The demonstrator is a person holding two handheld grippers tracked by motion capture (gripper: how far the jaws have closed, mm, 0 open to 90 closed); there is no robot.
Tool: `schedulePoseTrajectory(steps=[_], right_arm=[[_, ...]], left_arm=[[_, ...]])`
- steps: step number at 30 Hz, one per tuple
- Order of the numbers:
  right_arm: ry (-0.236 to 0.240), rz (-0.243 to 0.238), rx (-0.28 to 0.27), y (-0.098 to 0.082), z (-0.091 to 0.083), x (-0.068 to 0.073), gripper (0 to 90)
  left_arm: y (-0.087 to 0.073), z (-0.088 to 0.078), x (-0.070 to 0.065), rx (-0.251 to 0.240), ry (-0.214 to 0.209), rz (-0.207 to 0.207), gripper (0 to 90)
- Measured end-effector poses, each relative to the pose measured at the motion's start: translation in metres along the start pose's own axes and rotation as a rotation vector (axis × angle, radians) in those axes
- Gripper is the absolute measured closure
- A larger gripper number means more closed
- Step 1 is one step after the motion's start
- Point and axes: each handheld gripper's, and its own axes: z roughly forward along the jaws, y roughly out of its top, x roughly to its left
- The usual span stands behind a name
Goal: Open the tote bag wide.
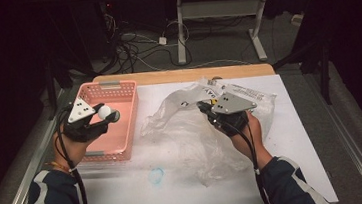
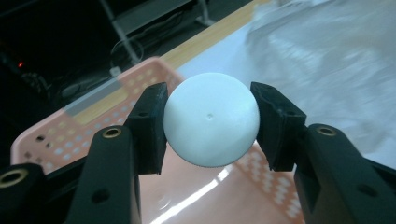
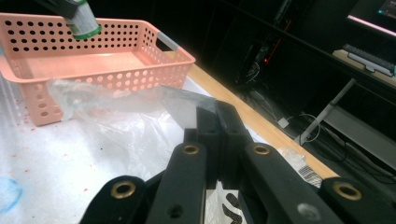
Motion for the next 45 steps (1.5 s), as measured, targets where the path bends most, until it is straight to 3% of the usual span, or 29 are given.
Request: schedulePoseTrajectory(steps=[2, 7, 11, 13, 14, 18, 24, 29, 33, 38, 41, 43, 45], right_arm=[[-0.006, 0.004, 0.006, -0.002, 0.004, 0.001, 90.0], [-0.031, -0.007, -0.004, 0.0, 0.003, 0.001, 90.0], [-0.046, -0.007, -0.025, 0.003, -0.001, 0.0, 90.0], [-0.05, -0.006, -0.031, 0.004, -0.002, 0.001, 90.0], [-0.05, -0.006, -0.031, 0.004, -0.002, 0.001, 90.0], [-0.043, -0.006, -0.03, 0.004, -0.001, 0.003, 90.0], [-0.031, -0.004, -0.03, 0.004, 0.001, 0.004, 90.0], [-0.019, -0.005, -0.029, 0.005, 0.003, 0.008, 90.0], [-0.01, -0.003, -0.024, 0.005, 0.004, 0.009, 90.0], [-0.004, 0.008, -0.022, 0.003, 0.004, 0.008, 90.0], [0.002, 0.011, -0.014, 0.002, 0.005, 0.008, 90.0], [0.004, 0.011, -0.011, 0.001, 0.006, 0.008, 90.0], [0.006, 0.012, -0.009, 0.001, 0.006, 0.007, 90.0]], left_arm=[[0.004, -0.003, -0.013, -0.027, -0.027, 0.012, 48.3], [0.02, -0.007, -0.048, -0.091, -0.089, 0.089, 48.3], [0.031, 0.0, -0.08, -0.115, -0.156, 0.158, 48.2], [0.035, 0.008, -0.096, -0.107, -0.193, 0.206, 48.2], [0.036, 0.012, -0.104, -0.101, -0.192, 0.239, 48.2], [0.036, 0.032, -0.125, -0.076, -0.238, 0.284, 48.2], [0.037, 0.06, -0.143, -0.053, -0.283, 0.3, 48.2], [0.039, 0.085, -0.156, -0.037, -0.286, 0.312, 48.2], [0.035, 0.114, -0.16, -0.013, -0.296, 0.267, 48.2], [0.027, 0.15, -0.167, 0.04, -0.29, 0.244, 48.2], [0.026, 0.164, -0.17, 0.056, -0.272, 0.246, 48.1], [0.026, 0.171, -0.17, 0.049, -0.27, 0.209, 48.0], [0.026, 0.176, -0.172, 0.056, -0.256, 0.208, 48.0]])
